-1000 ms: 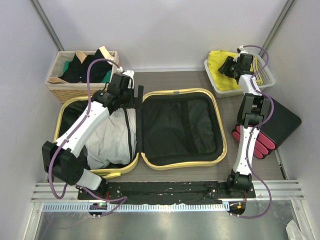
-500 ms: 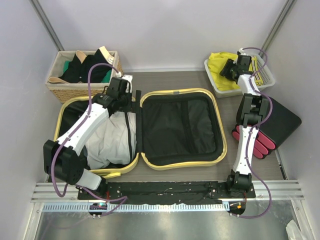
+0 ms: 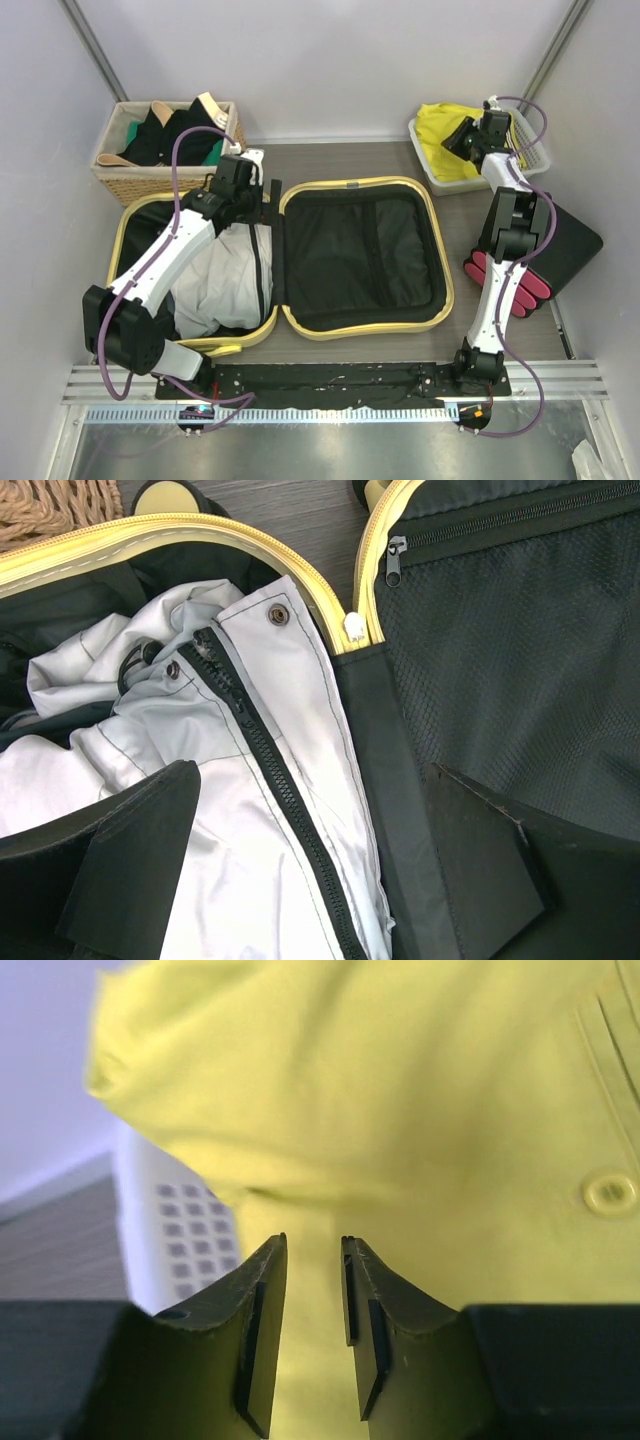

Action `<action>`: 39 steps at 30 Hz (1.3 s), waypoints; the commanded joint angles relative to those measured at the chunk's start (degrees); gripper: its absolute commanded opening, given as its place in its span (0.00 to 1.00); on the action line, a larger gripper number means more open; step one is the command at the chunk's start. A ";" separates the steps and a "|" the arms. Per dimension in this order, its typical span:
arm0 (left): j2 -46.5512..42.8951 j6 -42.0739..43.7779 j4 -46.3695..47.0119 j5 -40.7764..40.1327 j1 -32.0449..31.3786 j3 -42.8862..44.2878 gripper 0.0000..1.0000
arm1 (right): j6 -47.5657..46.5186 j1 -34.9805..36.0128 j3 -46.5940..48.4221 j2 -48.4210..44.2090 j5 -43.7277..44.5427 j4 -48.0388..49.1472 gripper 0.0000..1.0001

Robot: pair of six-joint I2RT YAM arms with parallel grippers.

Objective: Open, take out, and arrange the luggage

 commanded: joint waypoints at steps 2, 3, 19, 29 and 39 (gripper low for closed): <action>-2.12 0.62 2.56 -0.02 0.20 -0.37 1.00 | 7.53 0.16 4.84 0.81 -5.77 13.44 0.34; -2.12 0.71 2.48 -0.02 0.20 -0.37 1.00 | 7.88 0.25 7.99 2.39 -7.26 13.44 0.34; -0.98 0.27 2.56 1.04 0.20 -0.37 1.00 | 9.03 0.60 8.29 12.16 2.83 0.79 0.31; -0.89 0.36 2.21 -0.02 0.46 -0.54 1.00 | 7.62 0.60 7.94 10.51 3.71 -1.94 0.41; -1.07 -0.78 0.98 -3.00 3.27 -1.33 1.00 | 4.89 0.77 -7.84 -12.75 0.46 6.31 0.68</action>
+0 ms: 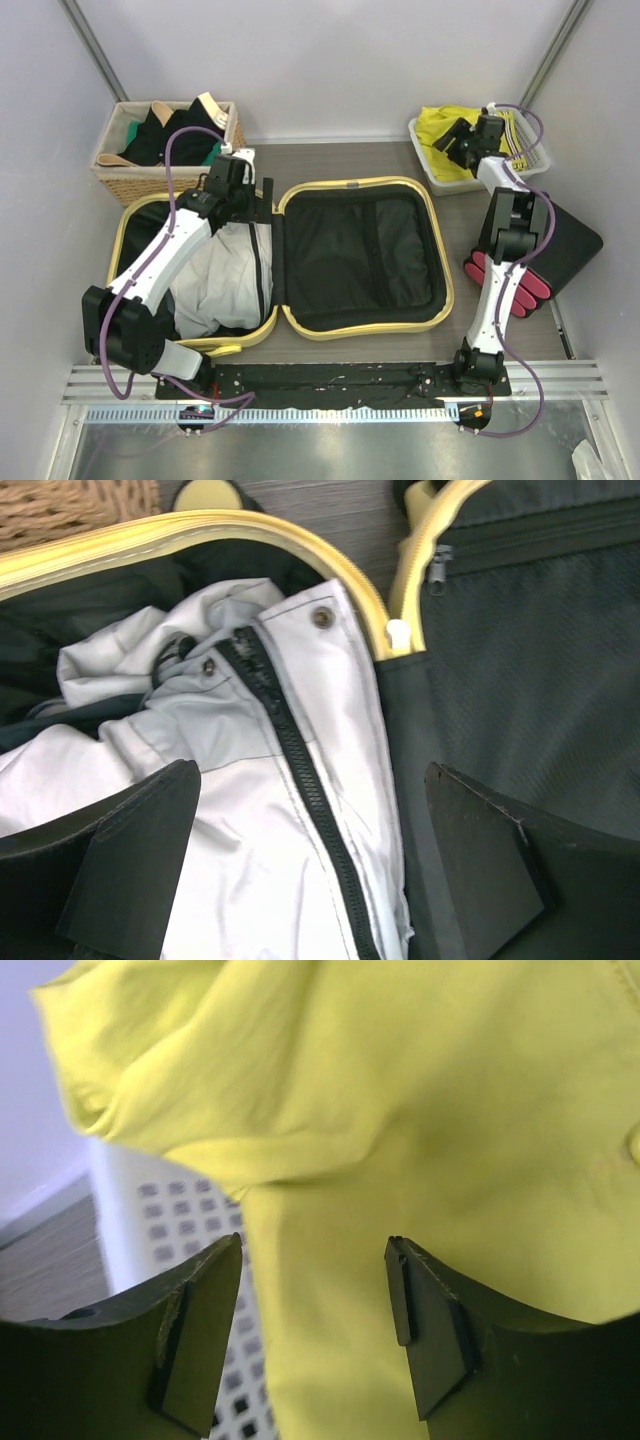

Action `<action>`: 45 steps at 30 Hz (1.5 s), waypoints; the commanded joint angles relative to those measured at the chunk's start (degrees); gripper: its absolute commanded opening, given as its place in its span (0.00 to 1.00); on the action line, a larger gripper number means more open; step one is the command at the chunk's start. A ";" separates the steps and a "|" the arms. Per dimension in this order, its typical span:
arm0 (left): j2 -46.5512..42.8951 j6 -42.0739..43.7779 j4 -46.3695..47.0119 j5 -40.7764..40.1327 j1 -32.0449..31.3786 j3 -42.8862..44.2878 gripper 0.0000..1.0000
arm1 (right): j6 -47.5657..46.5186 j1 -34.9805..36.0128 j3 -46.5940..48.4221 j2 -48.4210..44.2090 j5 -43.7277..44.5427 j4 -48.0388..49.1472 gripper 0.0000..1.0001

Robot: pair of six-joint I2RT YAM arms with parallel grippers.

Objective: Open, take out, and arrange the luggage

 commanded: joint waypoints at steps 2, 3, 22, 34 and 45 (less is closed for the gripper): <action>-1.31 -1.46 0.35 -3.31 1.66 -2.01 1.00 | -0.81 0.55 -16.66 -20.76 -2.14 10.08 0.68; -1.57 -2.25 -0.09 -4.01 1.92 -2.54 1.00 | -0.11 0.82 -19.68 -26.35 -2.41 11.86 0.68; -3.69 -12.98 3.51 -0.33 -1.76 -19.68 0.93 | 5.08 13.30 -58.12 -53.13 -1.28 26.81 0.69; 5.10 -14.38 0.26 -6.75 -5.11 -21.09 0.68 | 5.26 14.27 -58.56 -55.50 -0.13 26.28 0.69; -2.18 -15.96 5.09 -2.97 -5.11 -22.50 0.00 | 5.17 14.18 -59.35 -55.50 -0.92 27.34 0.69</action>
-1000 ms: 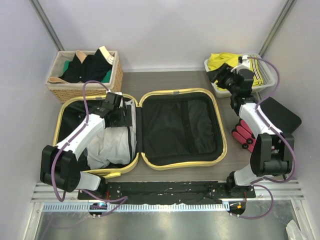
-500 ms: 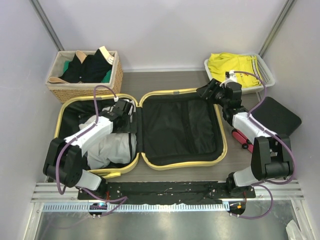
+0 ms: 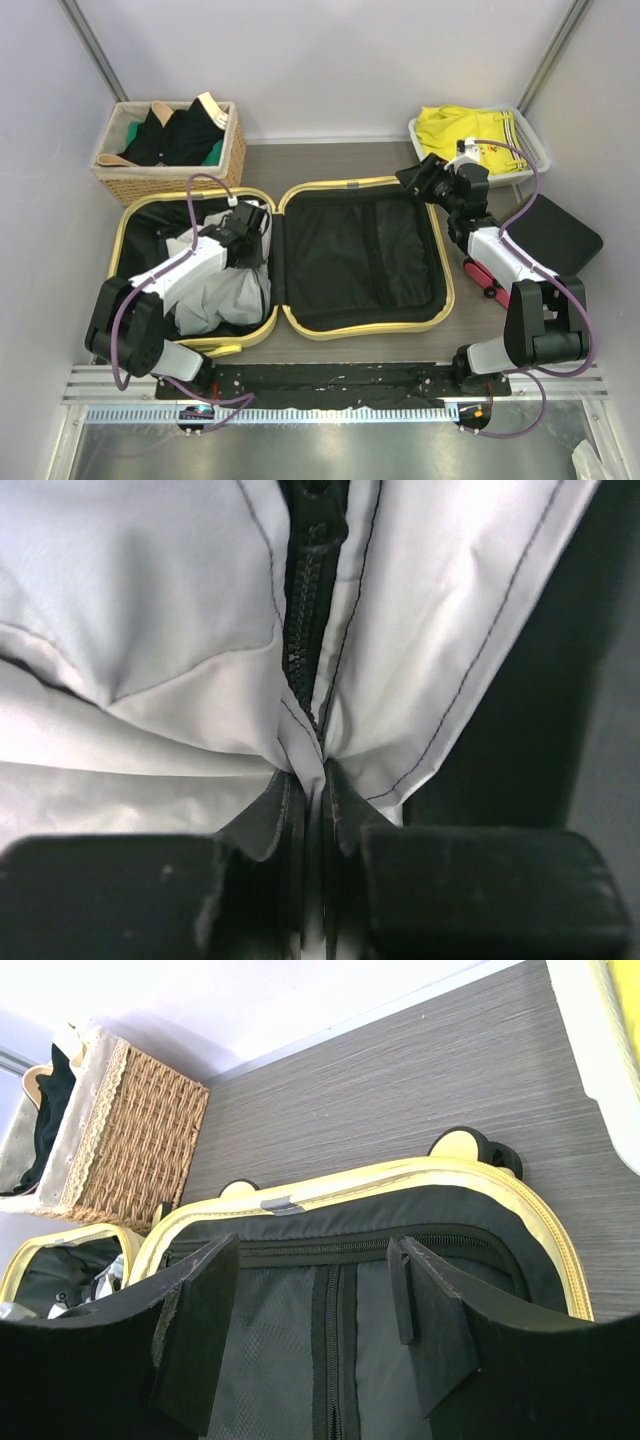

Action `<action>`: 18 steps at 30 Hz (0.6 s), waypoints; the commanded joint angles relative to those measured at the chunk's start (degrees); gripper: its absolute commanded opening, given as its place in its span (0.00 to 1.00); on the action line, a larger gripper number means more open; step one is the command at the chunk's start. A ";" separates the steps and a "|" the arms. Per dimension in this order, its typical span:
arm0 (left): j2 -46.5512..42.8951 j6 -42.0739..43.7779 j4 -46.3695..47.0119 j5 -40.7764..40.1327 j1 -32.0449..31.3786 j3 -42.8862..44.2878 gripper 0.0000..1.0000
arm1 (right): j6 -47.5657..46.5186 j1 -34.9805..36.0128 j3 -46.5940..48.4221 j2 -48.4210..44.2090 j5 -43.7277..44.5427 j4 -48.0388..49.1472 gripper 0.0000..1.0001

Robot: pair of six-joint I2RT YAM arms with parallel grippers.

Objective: Open, take out, and arrange the luggage

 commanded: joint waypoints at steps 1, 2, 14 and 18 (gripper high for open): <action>-3.56 -1.67 0.15 2.94 -0.06 -1.34 0.00 | 0.38 0.04 -0.38 -1.95 0.07 4.15 0.69; -5.66 -1.67 -0.02 2.41 0.03 -1.08 0.00 | 0.56 0.13 -0.47 -1.95 -0.11 4.07 0.69; -17.19 -1.06 -1.08 11.55 7.31 0.07 0.00 | -1.28 7.85 4.45 -3.01 -4.15 2.22 0.68; -20.00 -1.50 -0.29 15.85 10.13 -0.72 0.00 | -0.93 15.83 6.64 -1.25 -4.24 2.92 0.68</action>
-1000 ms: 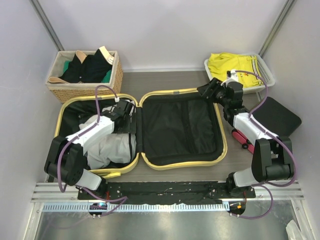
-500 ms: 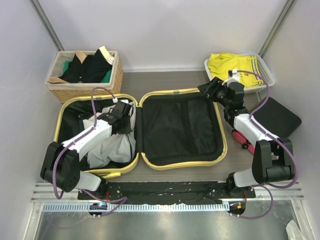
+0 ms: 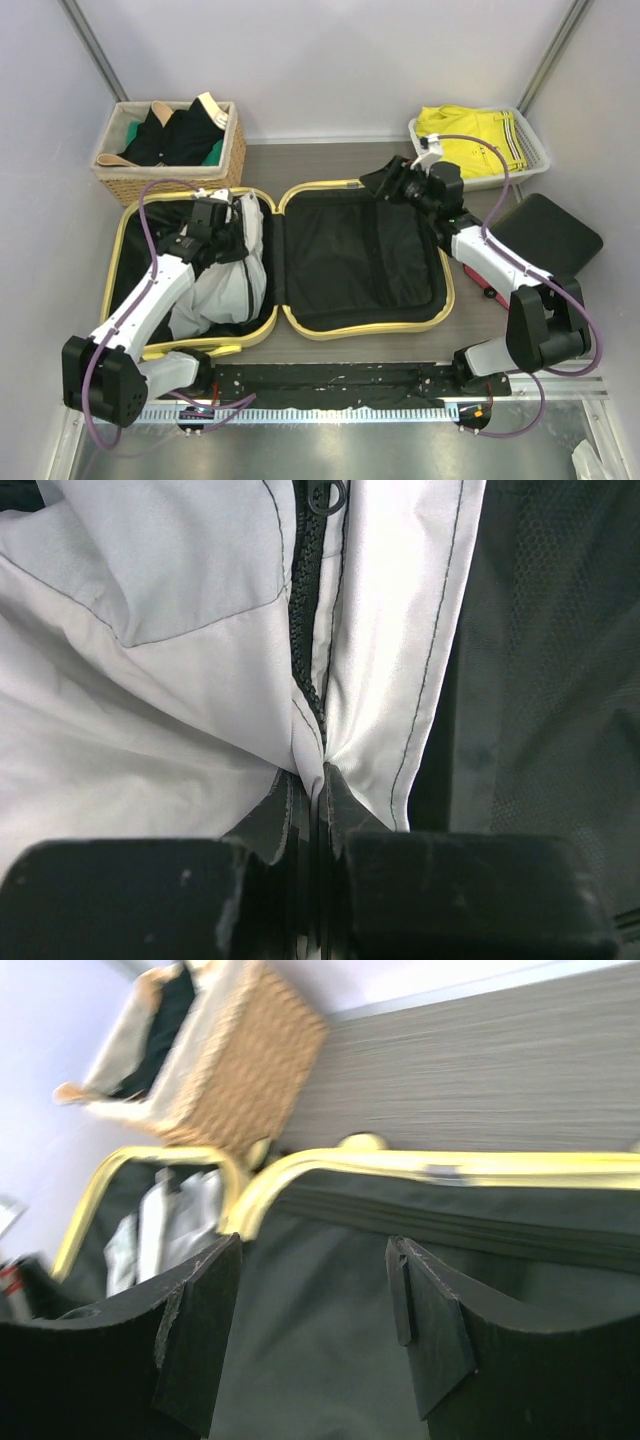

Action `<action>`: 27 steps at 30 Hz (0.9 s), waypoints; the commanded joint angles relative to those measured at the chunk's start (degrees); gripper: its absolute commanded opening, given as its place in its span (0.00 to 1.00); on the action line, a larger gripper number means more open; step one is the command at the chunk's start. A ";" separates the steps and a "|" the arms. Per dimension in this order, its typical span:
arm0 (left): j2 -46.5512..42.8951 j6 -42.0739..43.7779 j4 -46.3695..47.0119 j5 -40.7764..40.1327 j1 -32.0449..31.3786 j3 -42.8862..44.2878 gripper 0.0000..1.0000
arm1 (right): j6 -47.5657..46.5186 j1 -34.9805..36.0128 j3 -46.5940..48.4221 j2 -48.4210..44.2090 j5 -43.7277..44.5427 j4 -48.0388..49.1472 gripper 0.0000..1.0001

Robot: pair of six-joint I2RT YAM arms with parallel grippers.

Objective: Open, take out, and arrange the luggage

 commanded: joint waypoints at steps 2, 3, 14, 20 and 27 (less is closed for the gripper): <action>-5.41 -1.19 2.75 8.54 3.88 -0.18 0.00 | -0.76 9.35 6.89 1.57 -1.44 2.49 0.73; -5.85 -1.37 2.93 9.33 4.33 -0.27 0.00 | -0.85 12.93 8.03 2.71 -2.40 1.27 0.75; -8.75 -1.81 5.04 15.93 11.53 -0.62 0.00 | 2.14 32.12 10.95 11.08 -2.60 3.36 0.88; -8.67 -3.21 8.73 18.74 13.56 -1.94 0.00 | 3.37 37.22 10.59 14.14 -1.80 3.63 0.88; -7.70 -3.83 10.84 21.38 14.00 -1.67 0.00 | 1.79 40.12 17.96 22.67 -1.89 -0.67 0.85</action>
